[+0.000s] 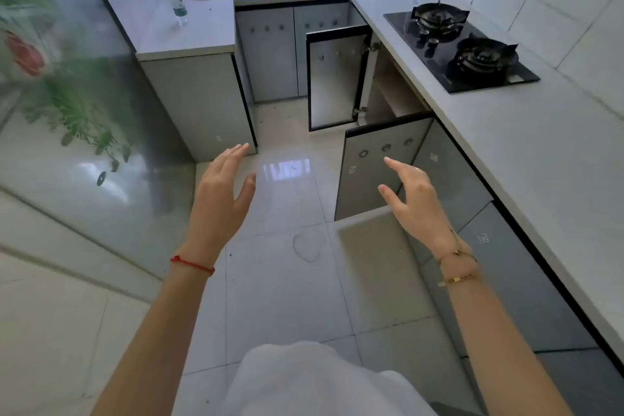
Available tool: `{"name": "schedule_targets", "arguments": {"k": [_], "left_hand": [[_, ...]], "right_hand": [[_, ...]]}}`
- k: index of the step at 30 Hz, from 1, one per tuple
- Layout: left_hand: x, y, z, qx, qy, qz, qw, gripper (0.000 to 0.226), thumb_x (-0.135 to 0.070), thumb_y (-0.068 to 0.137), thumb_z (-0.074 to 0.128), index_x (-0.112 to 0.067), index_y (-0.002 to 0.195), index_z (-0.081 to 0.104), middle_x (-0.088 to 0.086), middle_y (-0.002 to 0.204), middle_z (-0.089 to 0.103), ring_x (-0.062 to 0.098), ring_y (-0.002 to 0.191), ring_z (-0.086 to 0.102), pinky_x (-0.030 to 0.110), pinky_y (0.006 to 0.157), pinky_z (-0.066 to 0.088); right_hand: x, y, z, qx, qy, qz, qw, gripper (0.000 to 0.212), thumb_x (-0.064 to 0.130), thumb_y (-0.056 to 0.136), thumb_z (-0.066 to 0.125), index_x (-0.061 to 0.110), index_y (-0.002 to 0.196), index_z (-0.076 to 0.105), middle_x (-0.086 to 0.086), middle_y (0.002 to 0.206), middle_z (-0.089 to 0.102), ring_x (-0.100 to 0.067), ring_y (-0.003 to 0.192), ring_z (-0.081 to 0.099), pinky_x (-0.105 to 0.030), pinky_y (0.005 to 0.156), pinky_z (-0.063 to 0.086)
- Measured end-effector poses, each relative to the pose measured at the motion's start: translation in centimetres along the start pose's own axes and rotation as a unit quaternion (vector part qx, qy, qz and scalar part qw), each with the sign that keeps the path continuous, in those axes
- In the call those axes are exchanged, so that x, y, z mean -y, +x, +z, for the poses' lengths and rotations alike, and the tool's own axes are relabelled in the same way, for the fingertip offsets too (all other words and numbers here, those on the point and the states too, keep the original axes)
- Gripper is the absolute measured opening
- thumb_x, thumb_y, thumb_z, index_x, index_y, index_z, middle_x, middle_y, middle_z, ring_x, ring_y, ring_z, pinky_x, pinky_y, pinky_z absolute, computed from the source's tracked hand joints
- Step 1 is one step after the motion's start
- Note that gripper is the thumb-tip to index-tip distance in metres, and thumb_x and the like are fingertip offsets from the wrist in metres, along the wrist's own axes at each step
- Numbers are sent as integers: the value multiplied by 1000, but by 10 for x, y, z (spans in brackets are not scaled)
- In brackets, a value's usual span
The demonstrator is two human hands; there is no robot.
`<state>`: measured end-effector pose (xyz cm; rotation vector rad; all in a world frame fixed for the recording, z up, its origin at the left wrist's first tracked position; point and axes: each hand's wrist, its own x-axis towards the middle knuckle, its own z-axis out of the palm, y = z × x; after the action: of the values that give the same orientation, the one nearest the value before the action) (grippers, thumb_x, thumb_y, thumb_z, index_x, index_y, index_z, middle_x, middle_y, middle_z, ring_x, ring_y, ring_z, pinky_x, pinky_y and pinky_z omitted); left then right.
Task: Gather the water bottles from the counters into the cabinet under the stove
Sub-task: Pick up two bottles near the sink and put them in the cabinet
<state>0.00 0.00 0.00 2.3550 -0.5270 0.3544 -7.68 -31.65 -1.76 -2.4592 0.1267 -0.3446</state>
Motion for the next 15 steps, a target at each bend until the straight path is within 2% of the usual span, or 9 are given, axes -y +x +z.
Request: {"name": "schedule_targets", "arguments": {"k": [11,15], "left_hand": [[28,19,13,-21,44,-49,998,48,-26,100,48,-15,146,40,5,148,46,18,140,40,41,116,35],[44,45,23,-29,49,-66,996,47,-24,100,49,-13,145,41,7,147,48,21,139,41,41,116,35]], "right_hand": [[-19,55,18,36,1,-13,999,51,28,95,55,19,143,39,0,141,49,-16,136,35,-42,114,32],[-20,95,38,50,3,-15,999,52,27,94,56,18,143,41,-3,139,50,-17,134,38,-36,112,32]]}}
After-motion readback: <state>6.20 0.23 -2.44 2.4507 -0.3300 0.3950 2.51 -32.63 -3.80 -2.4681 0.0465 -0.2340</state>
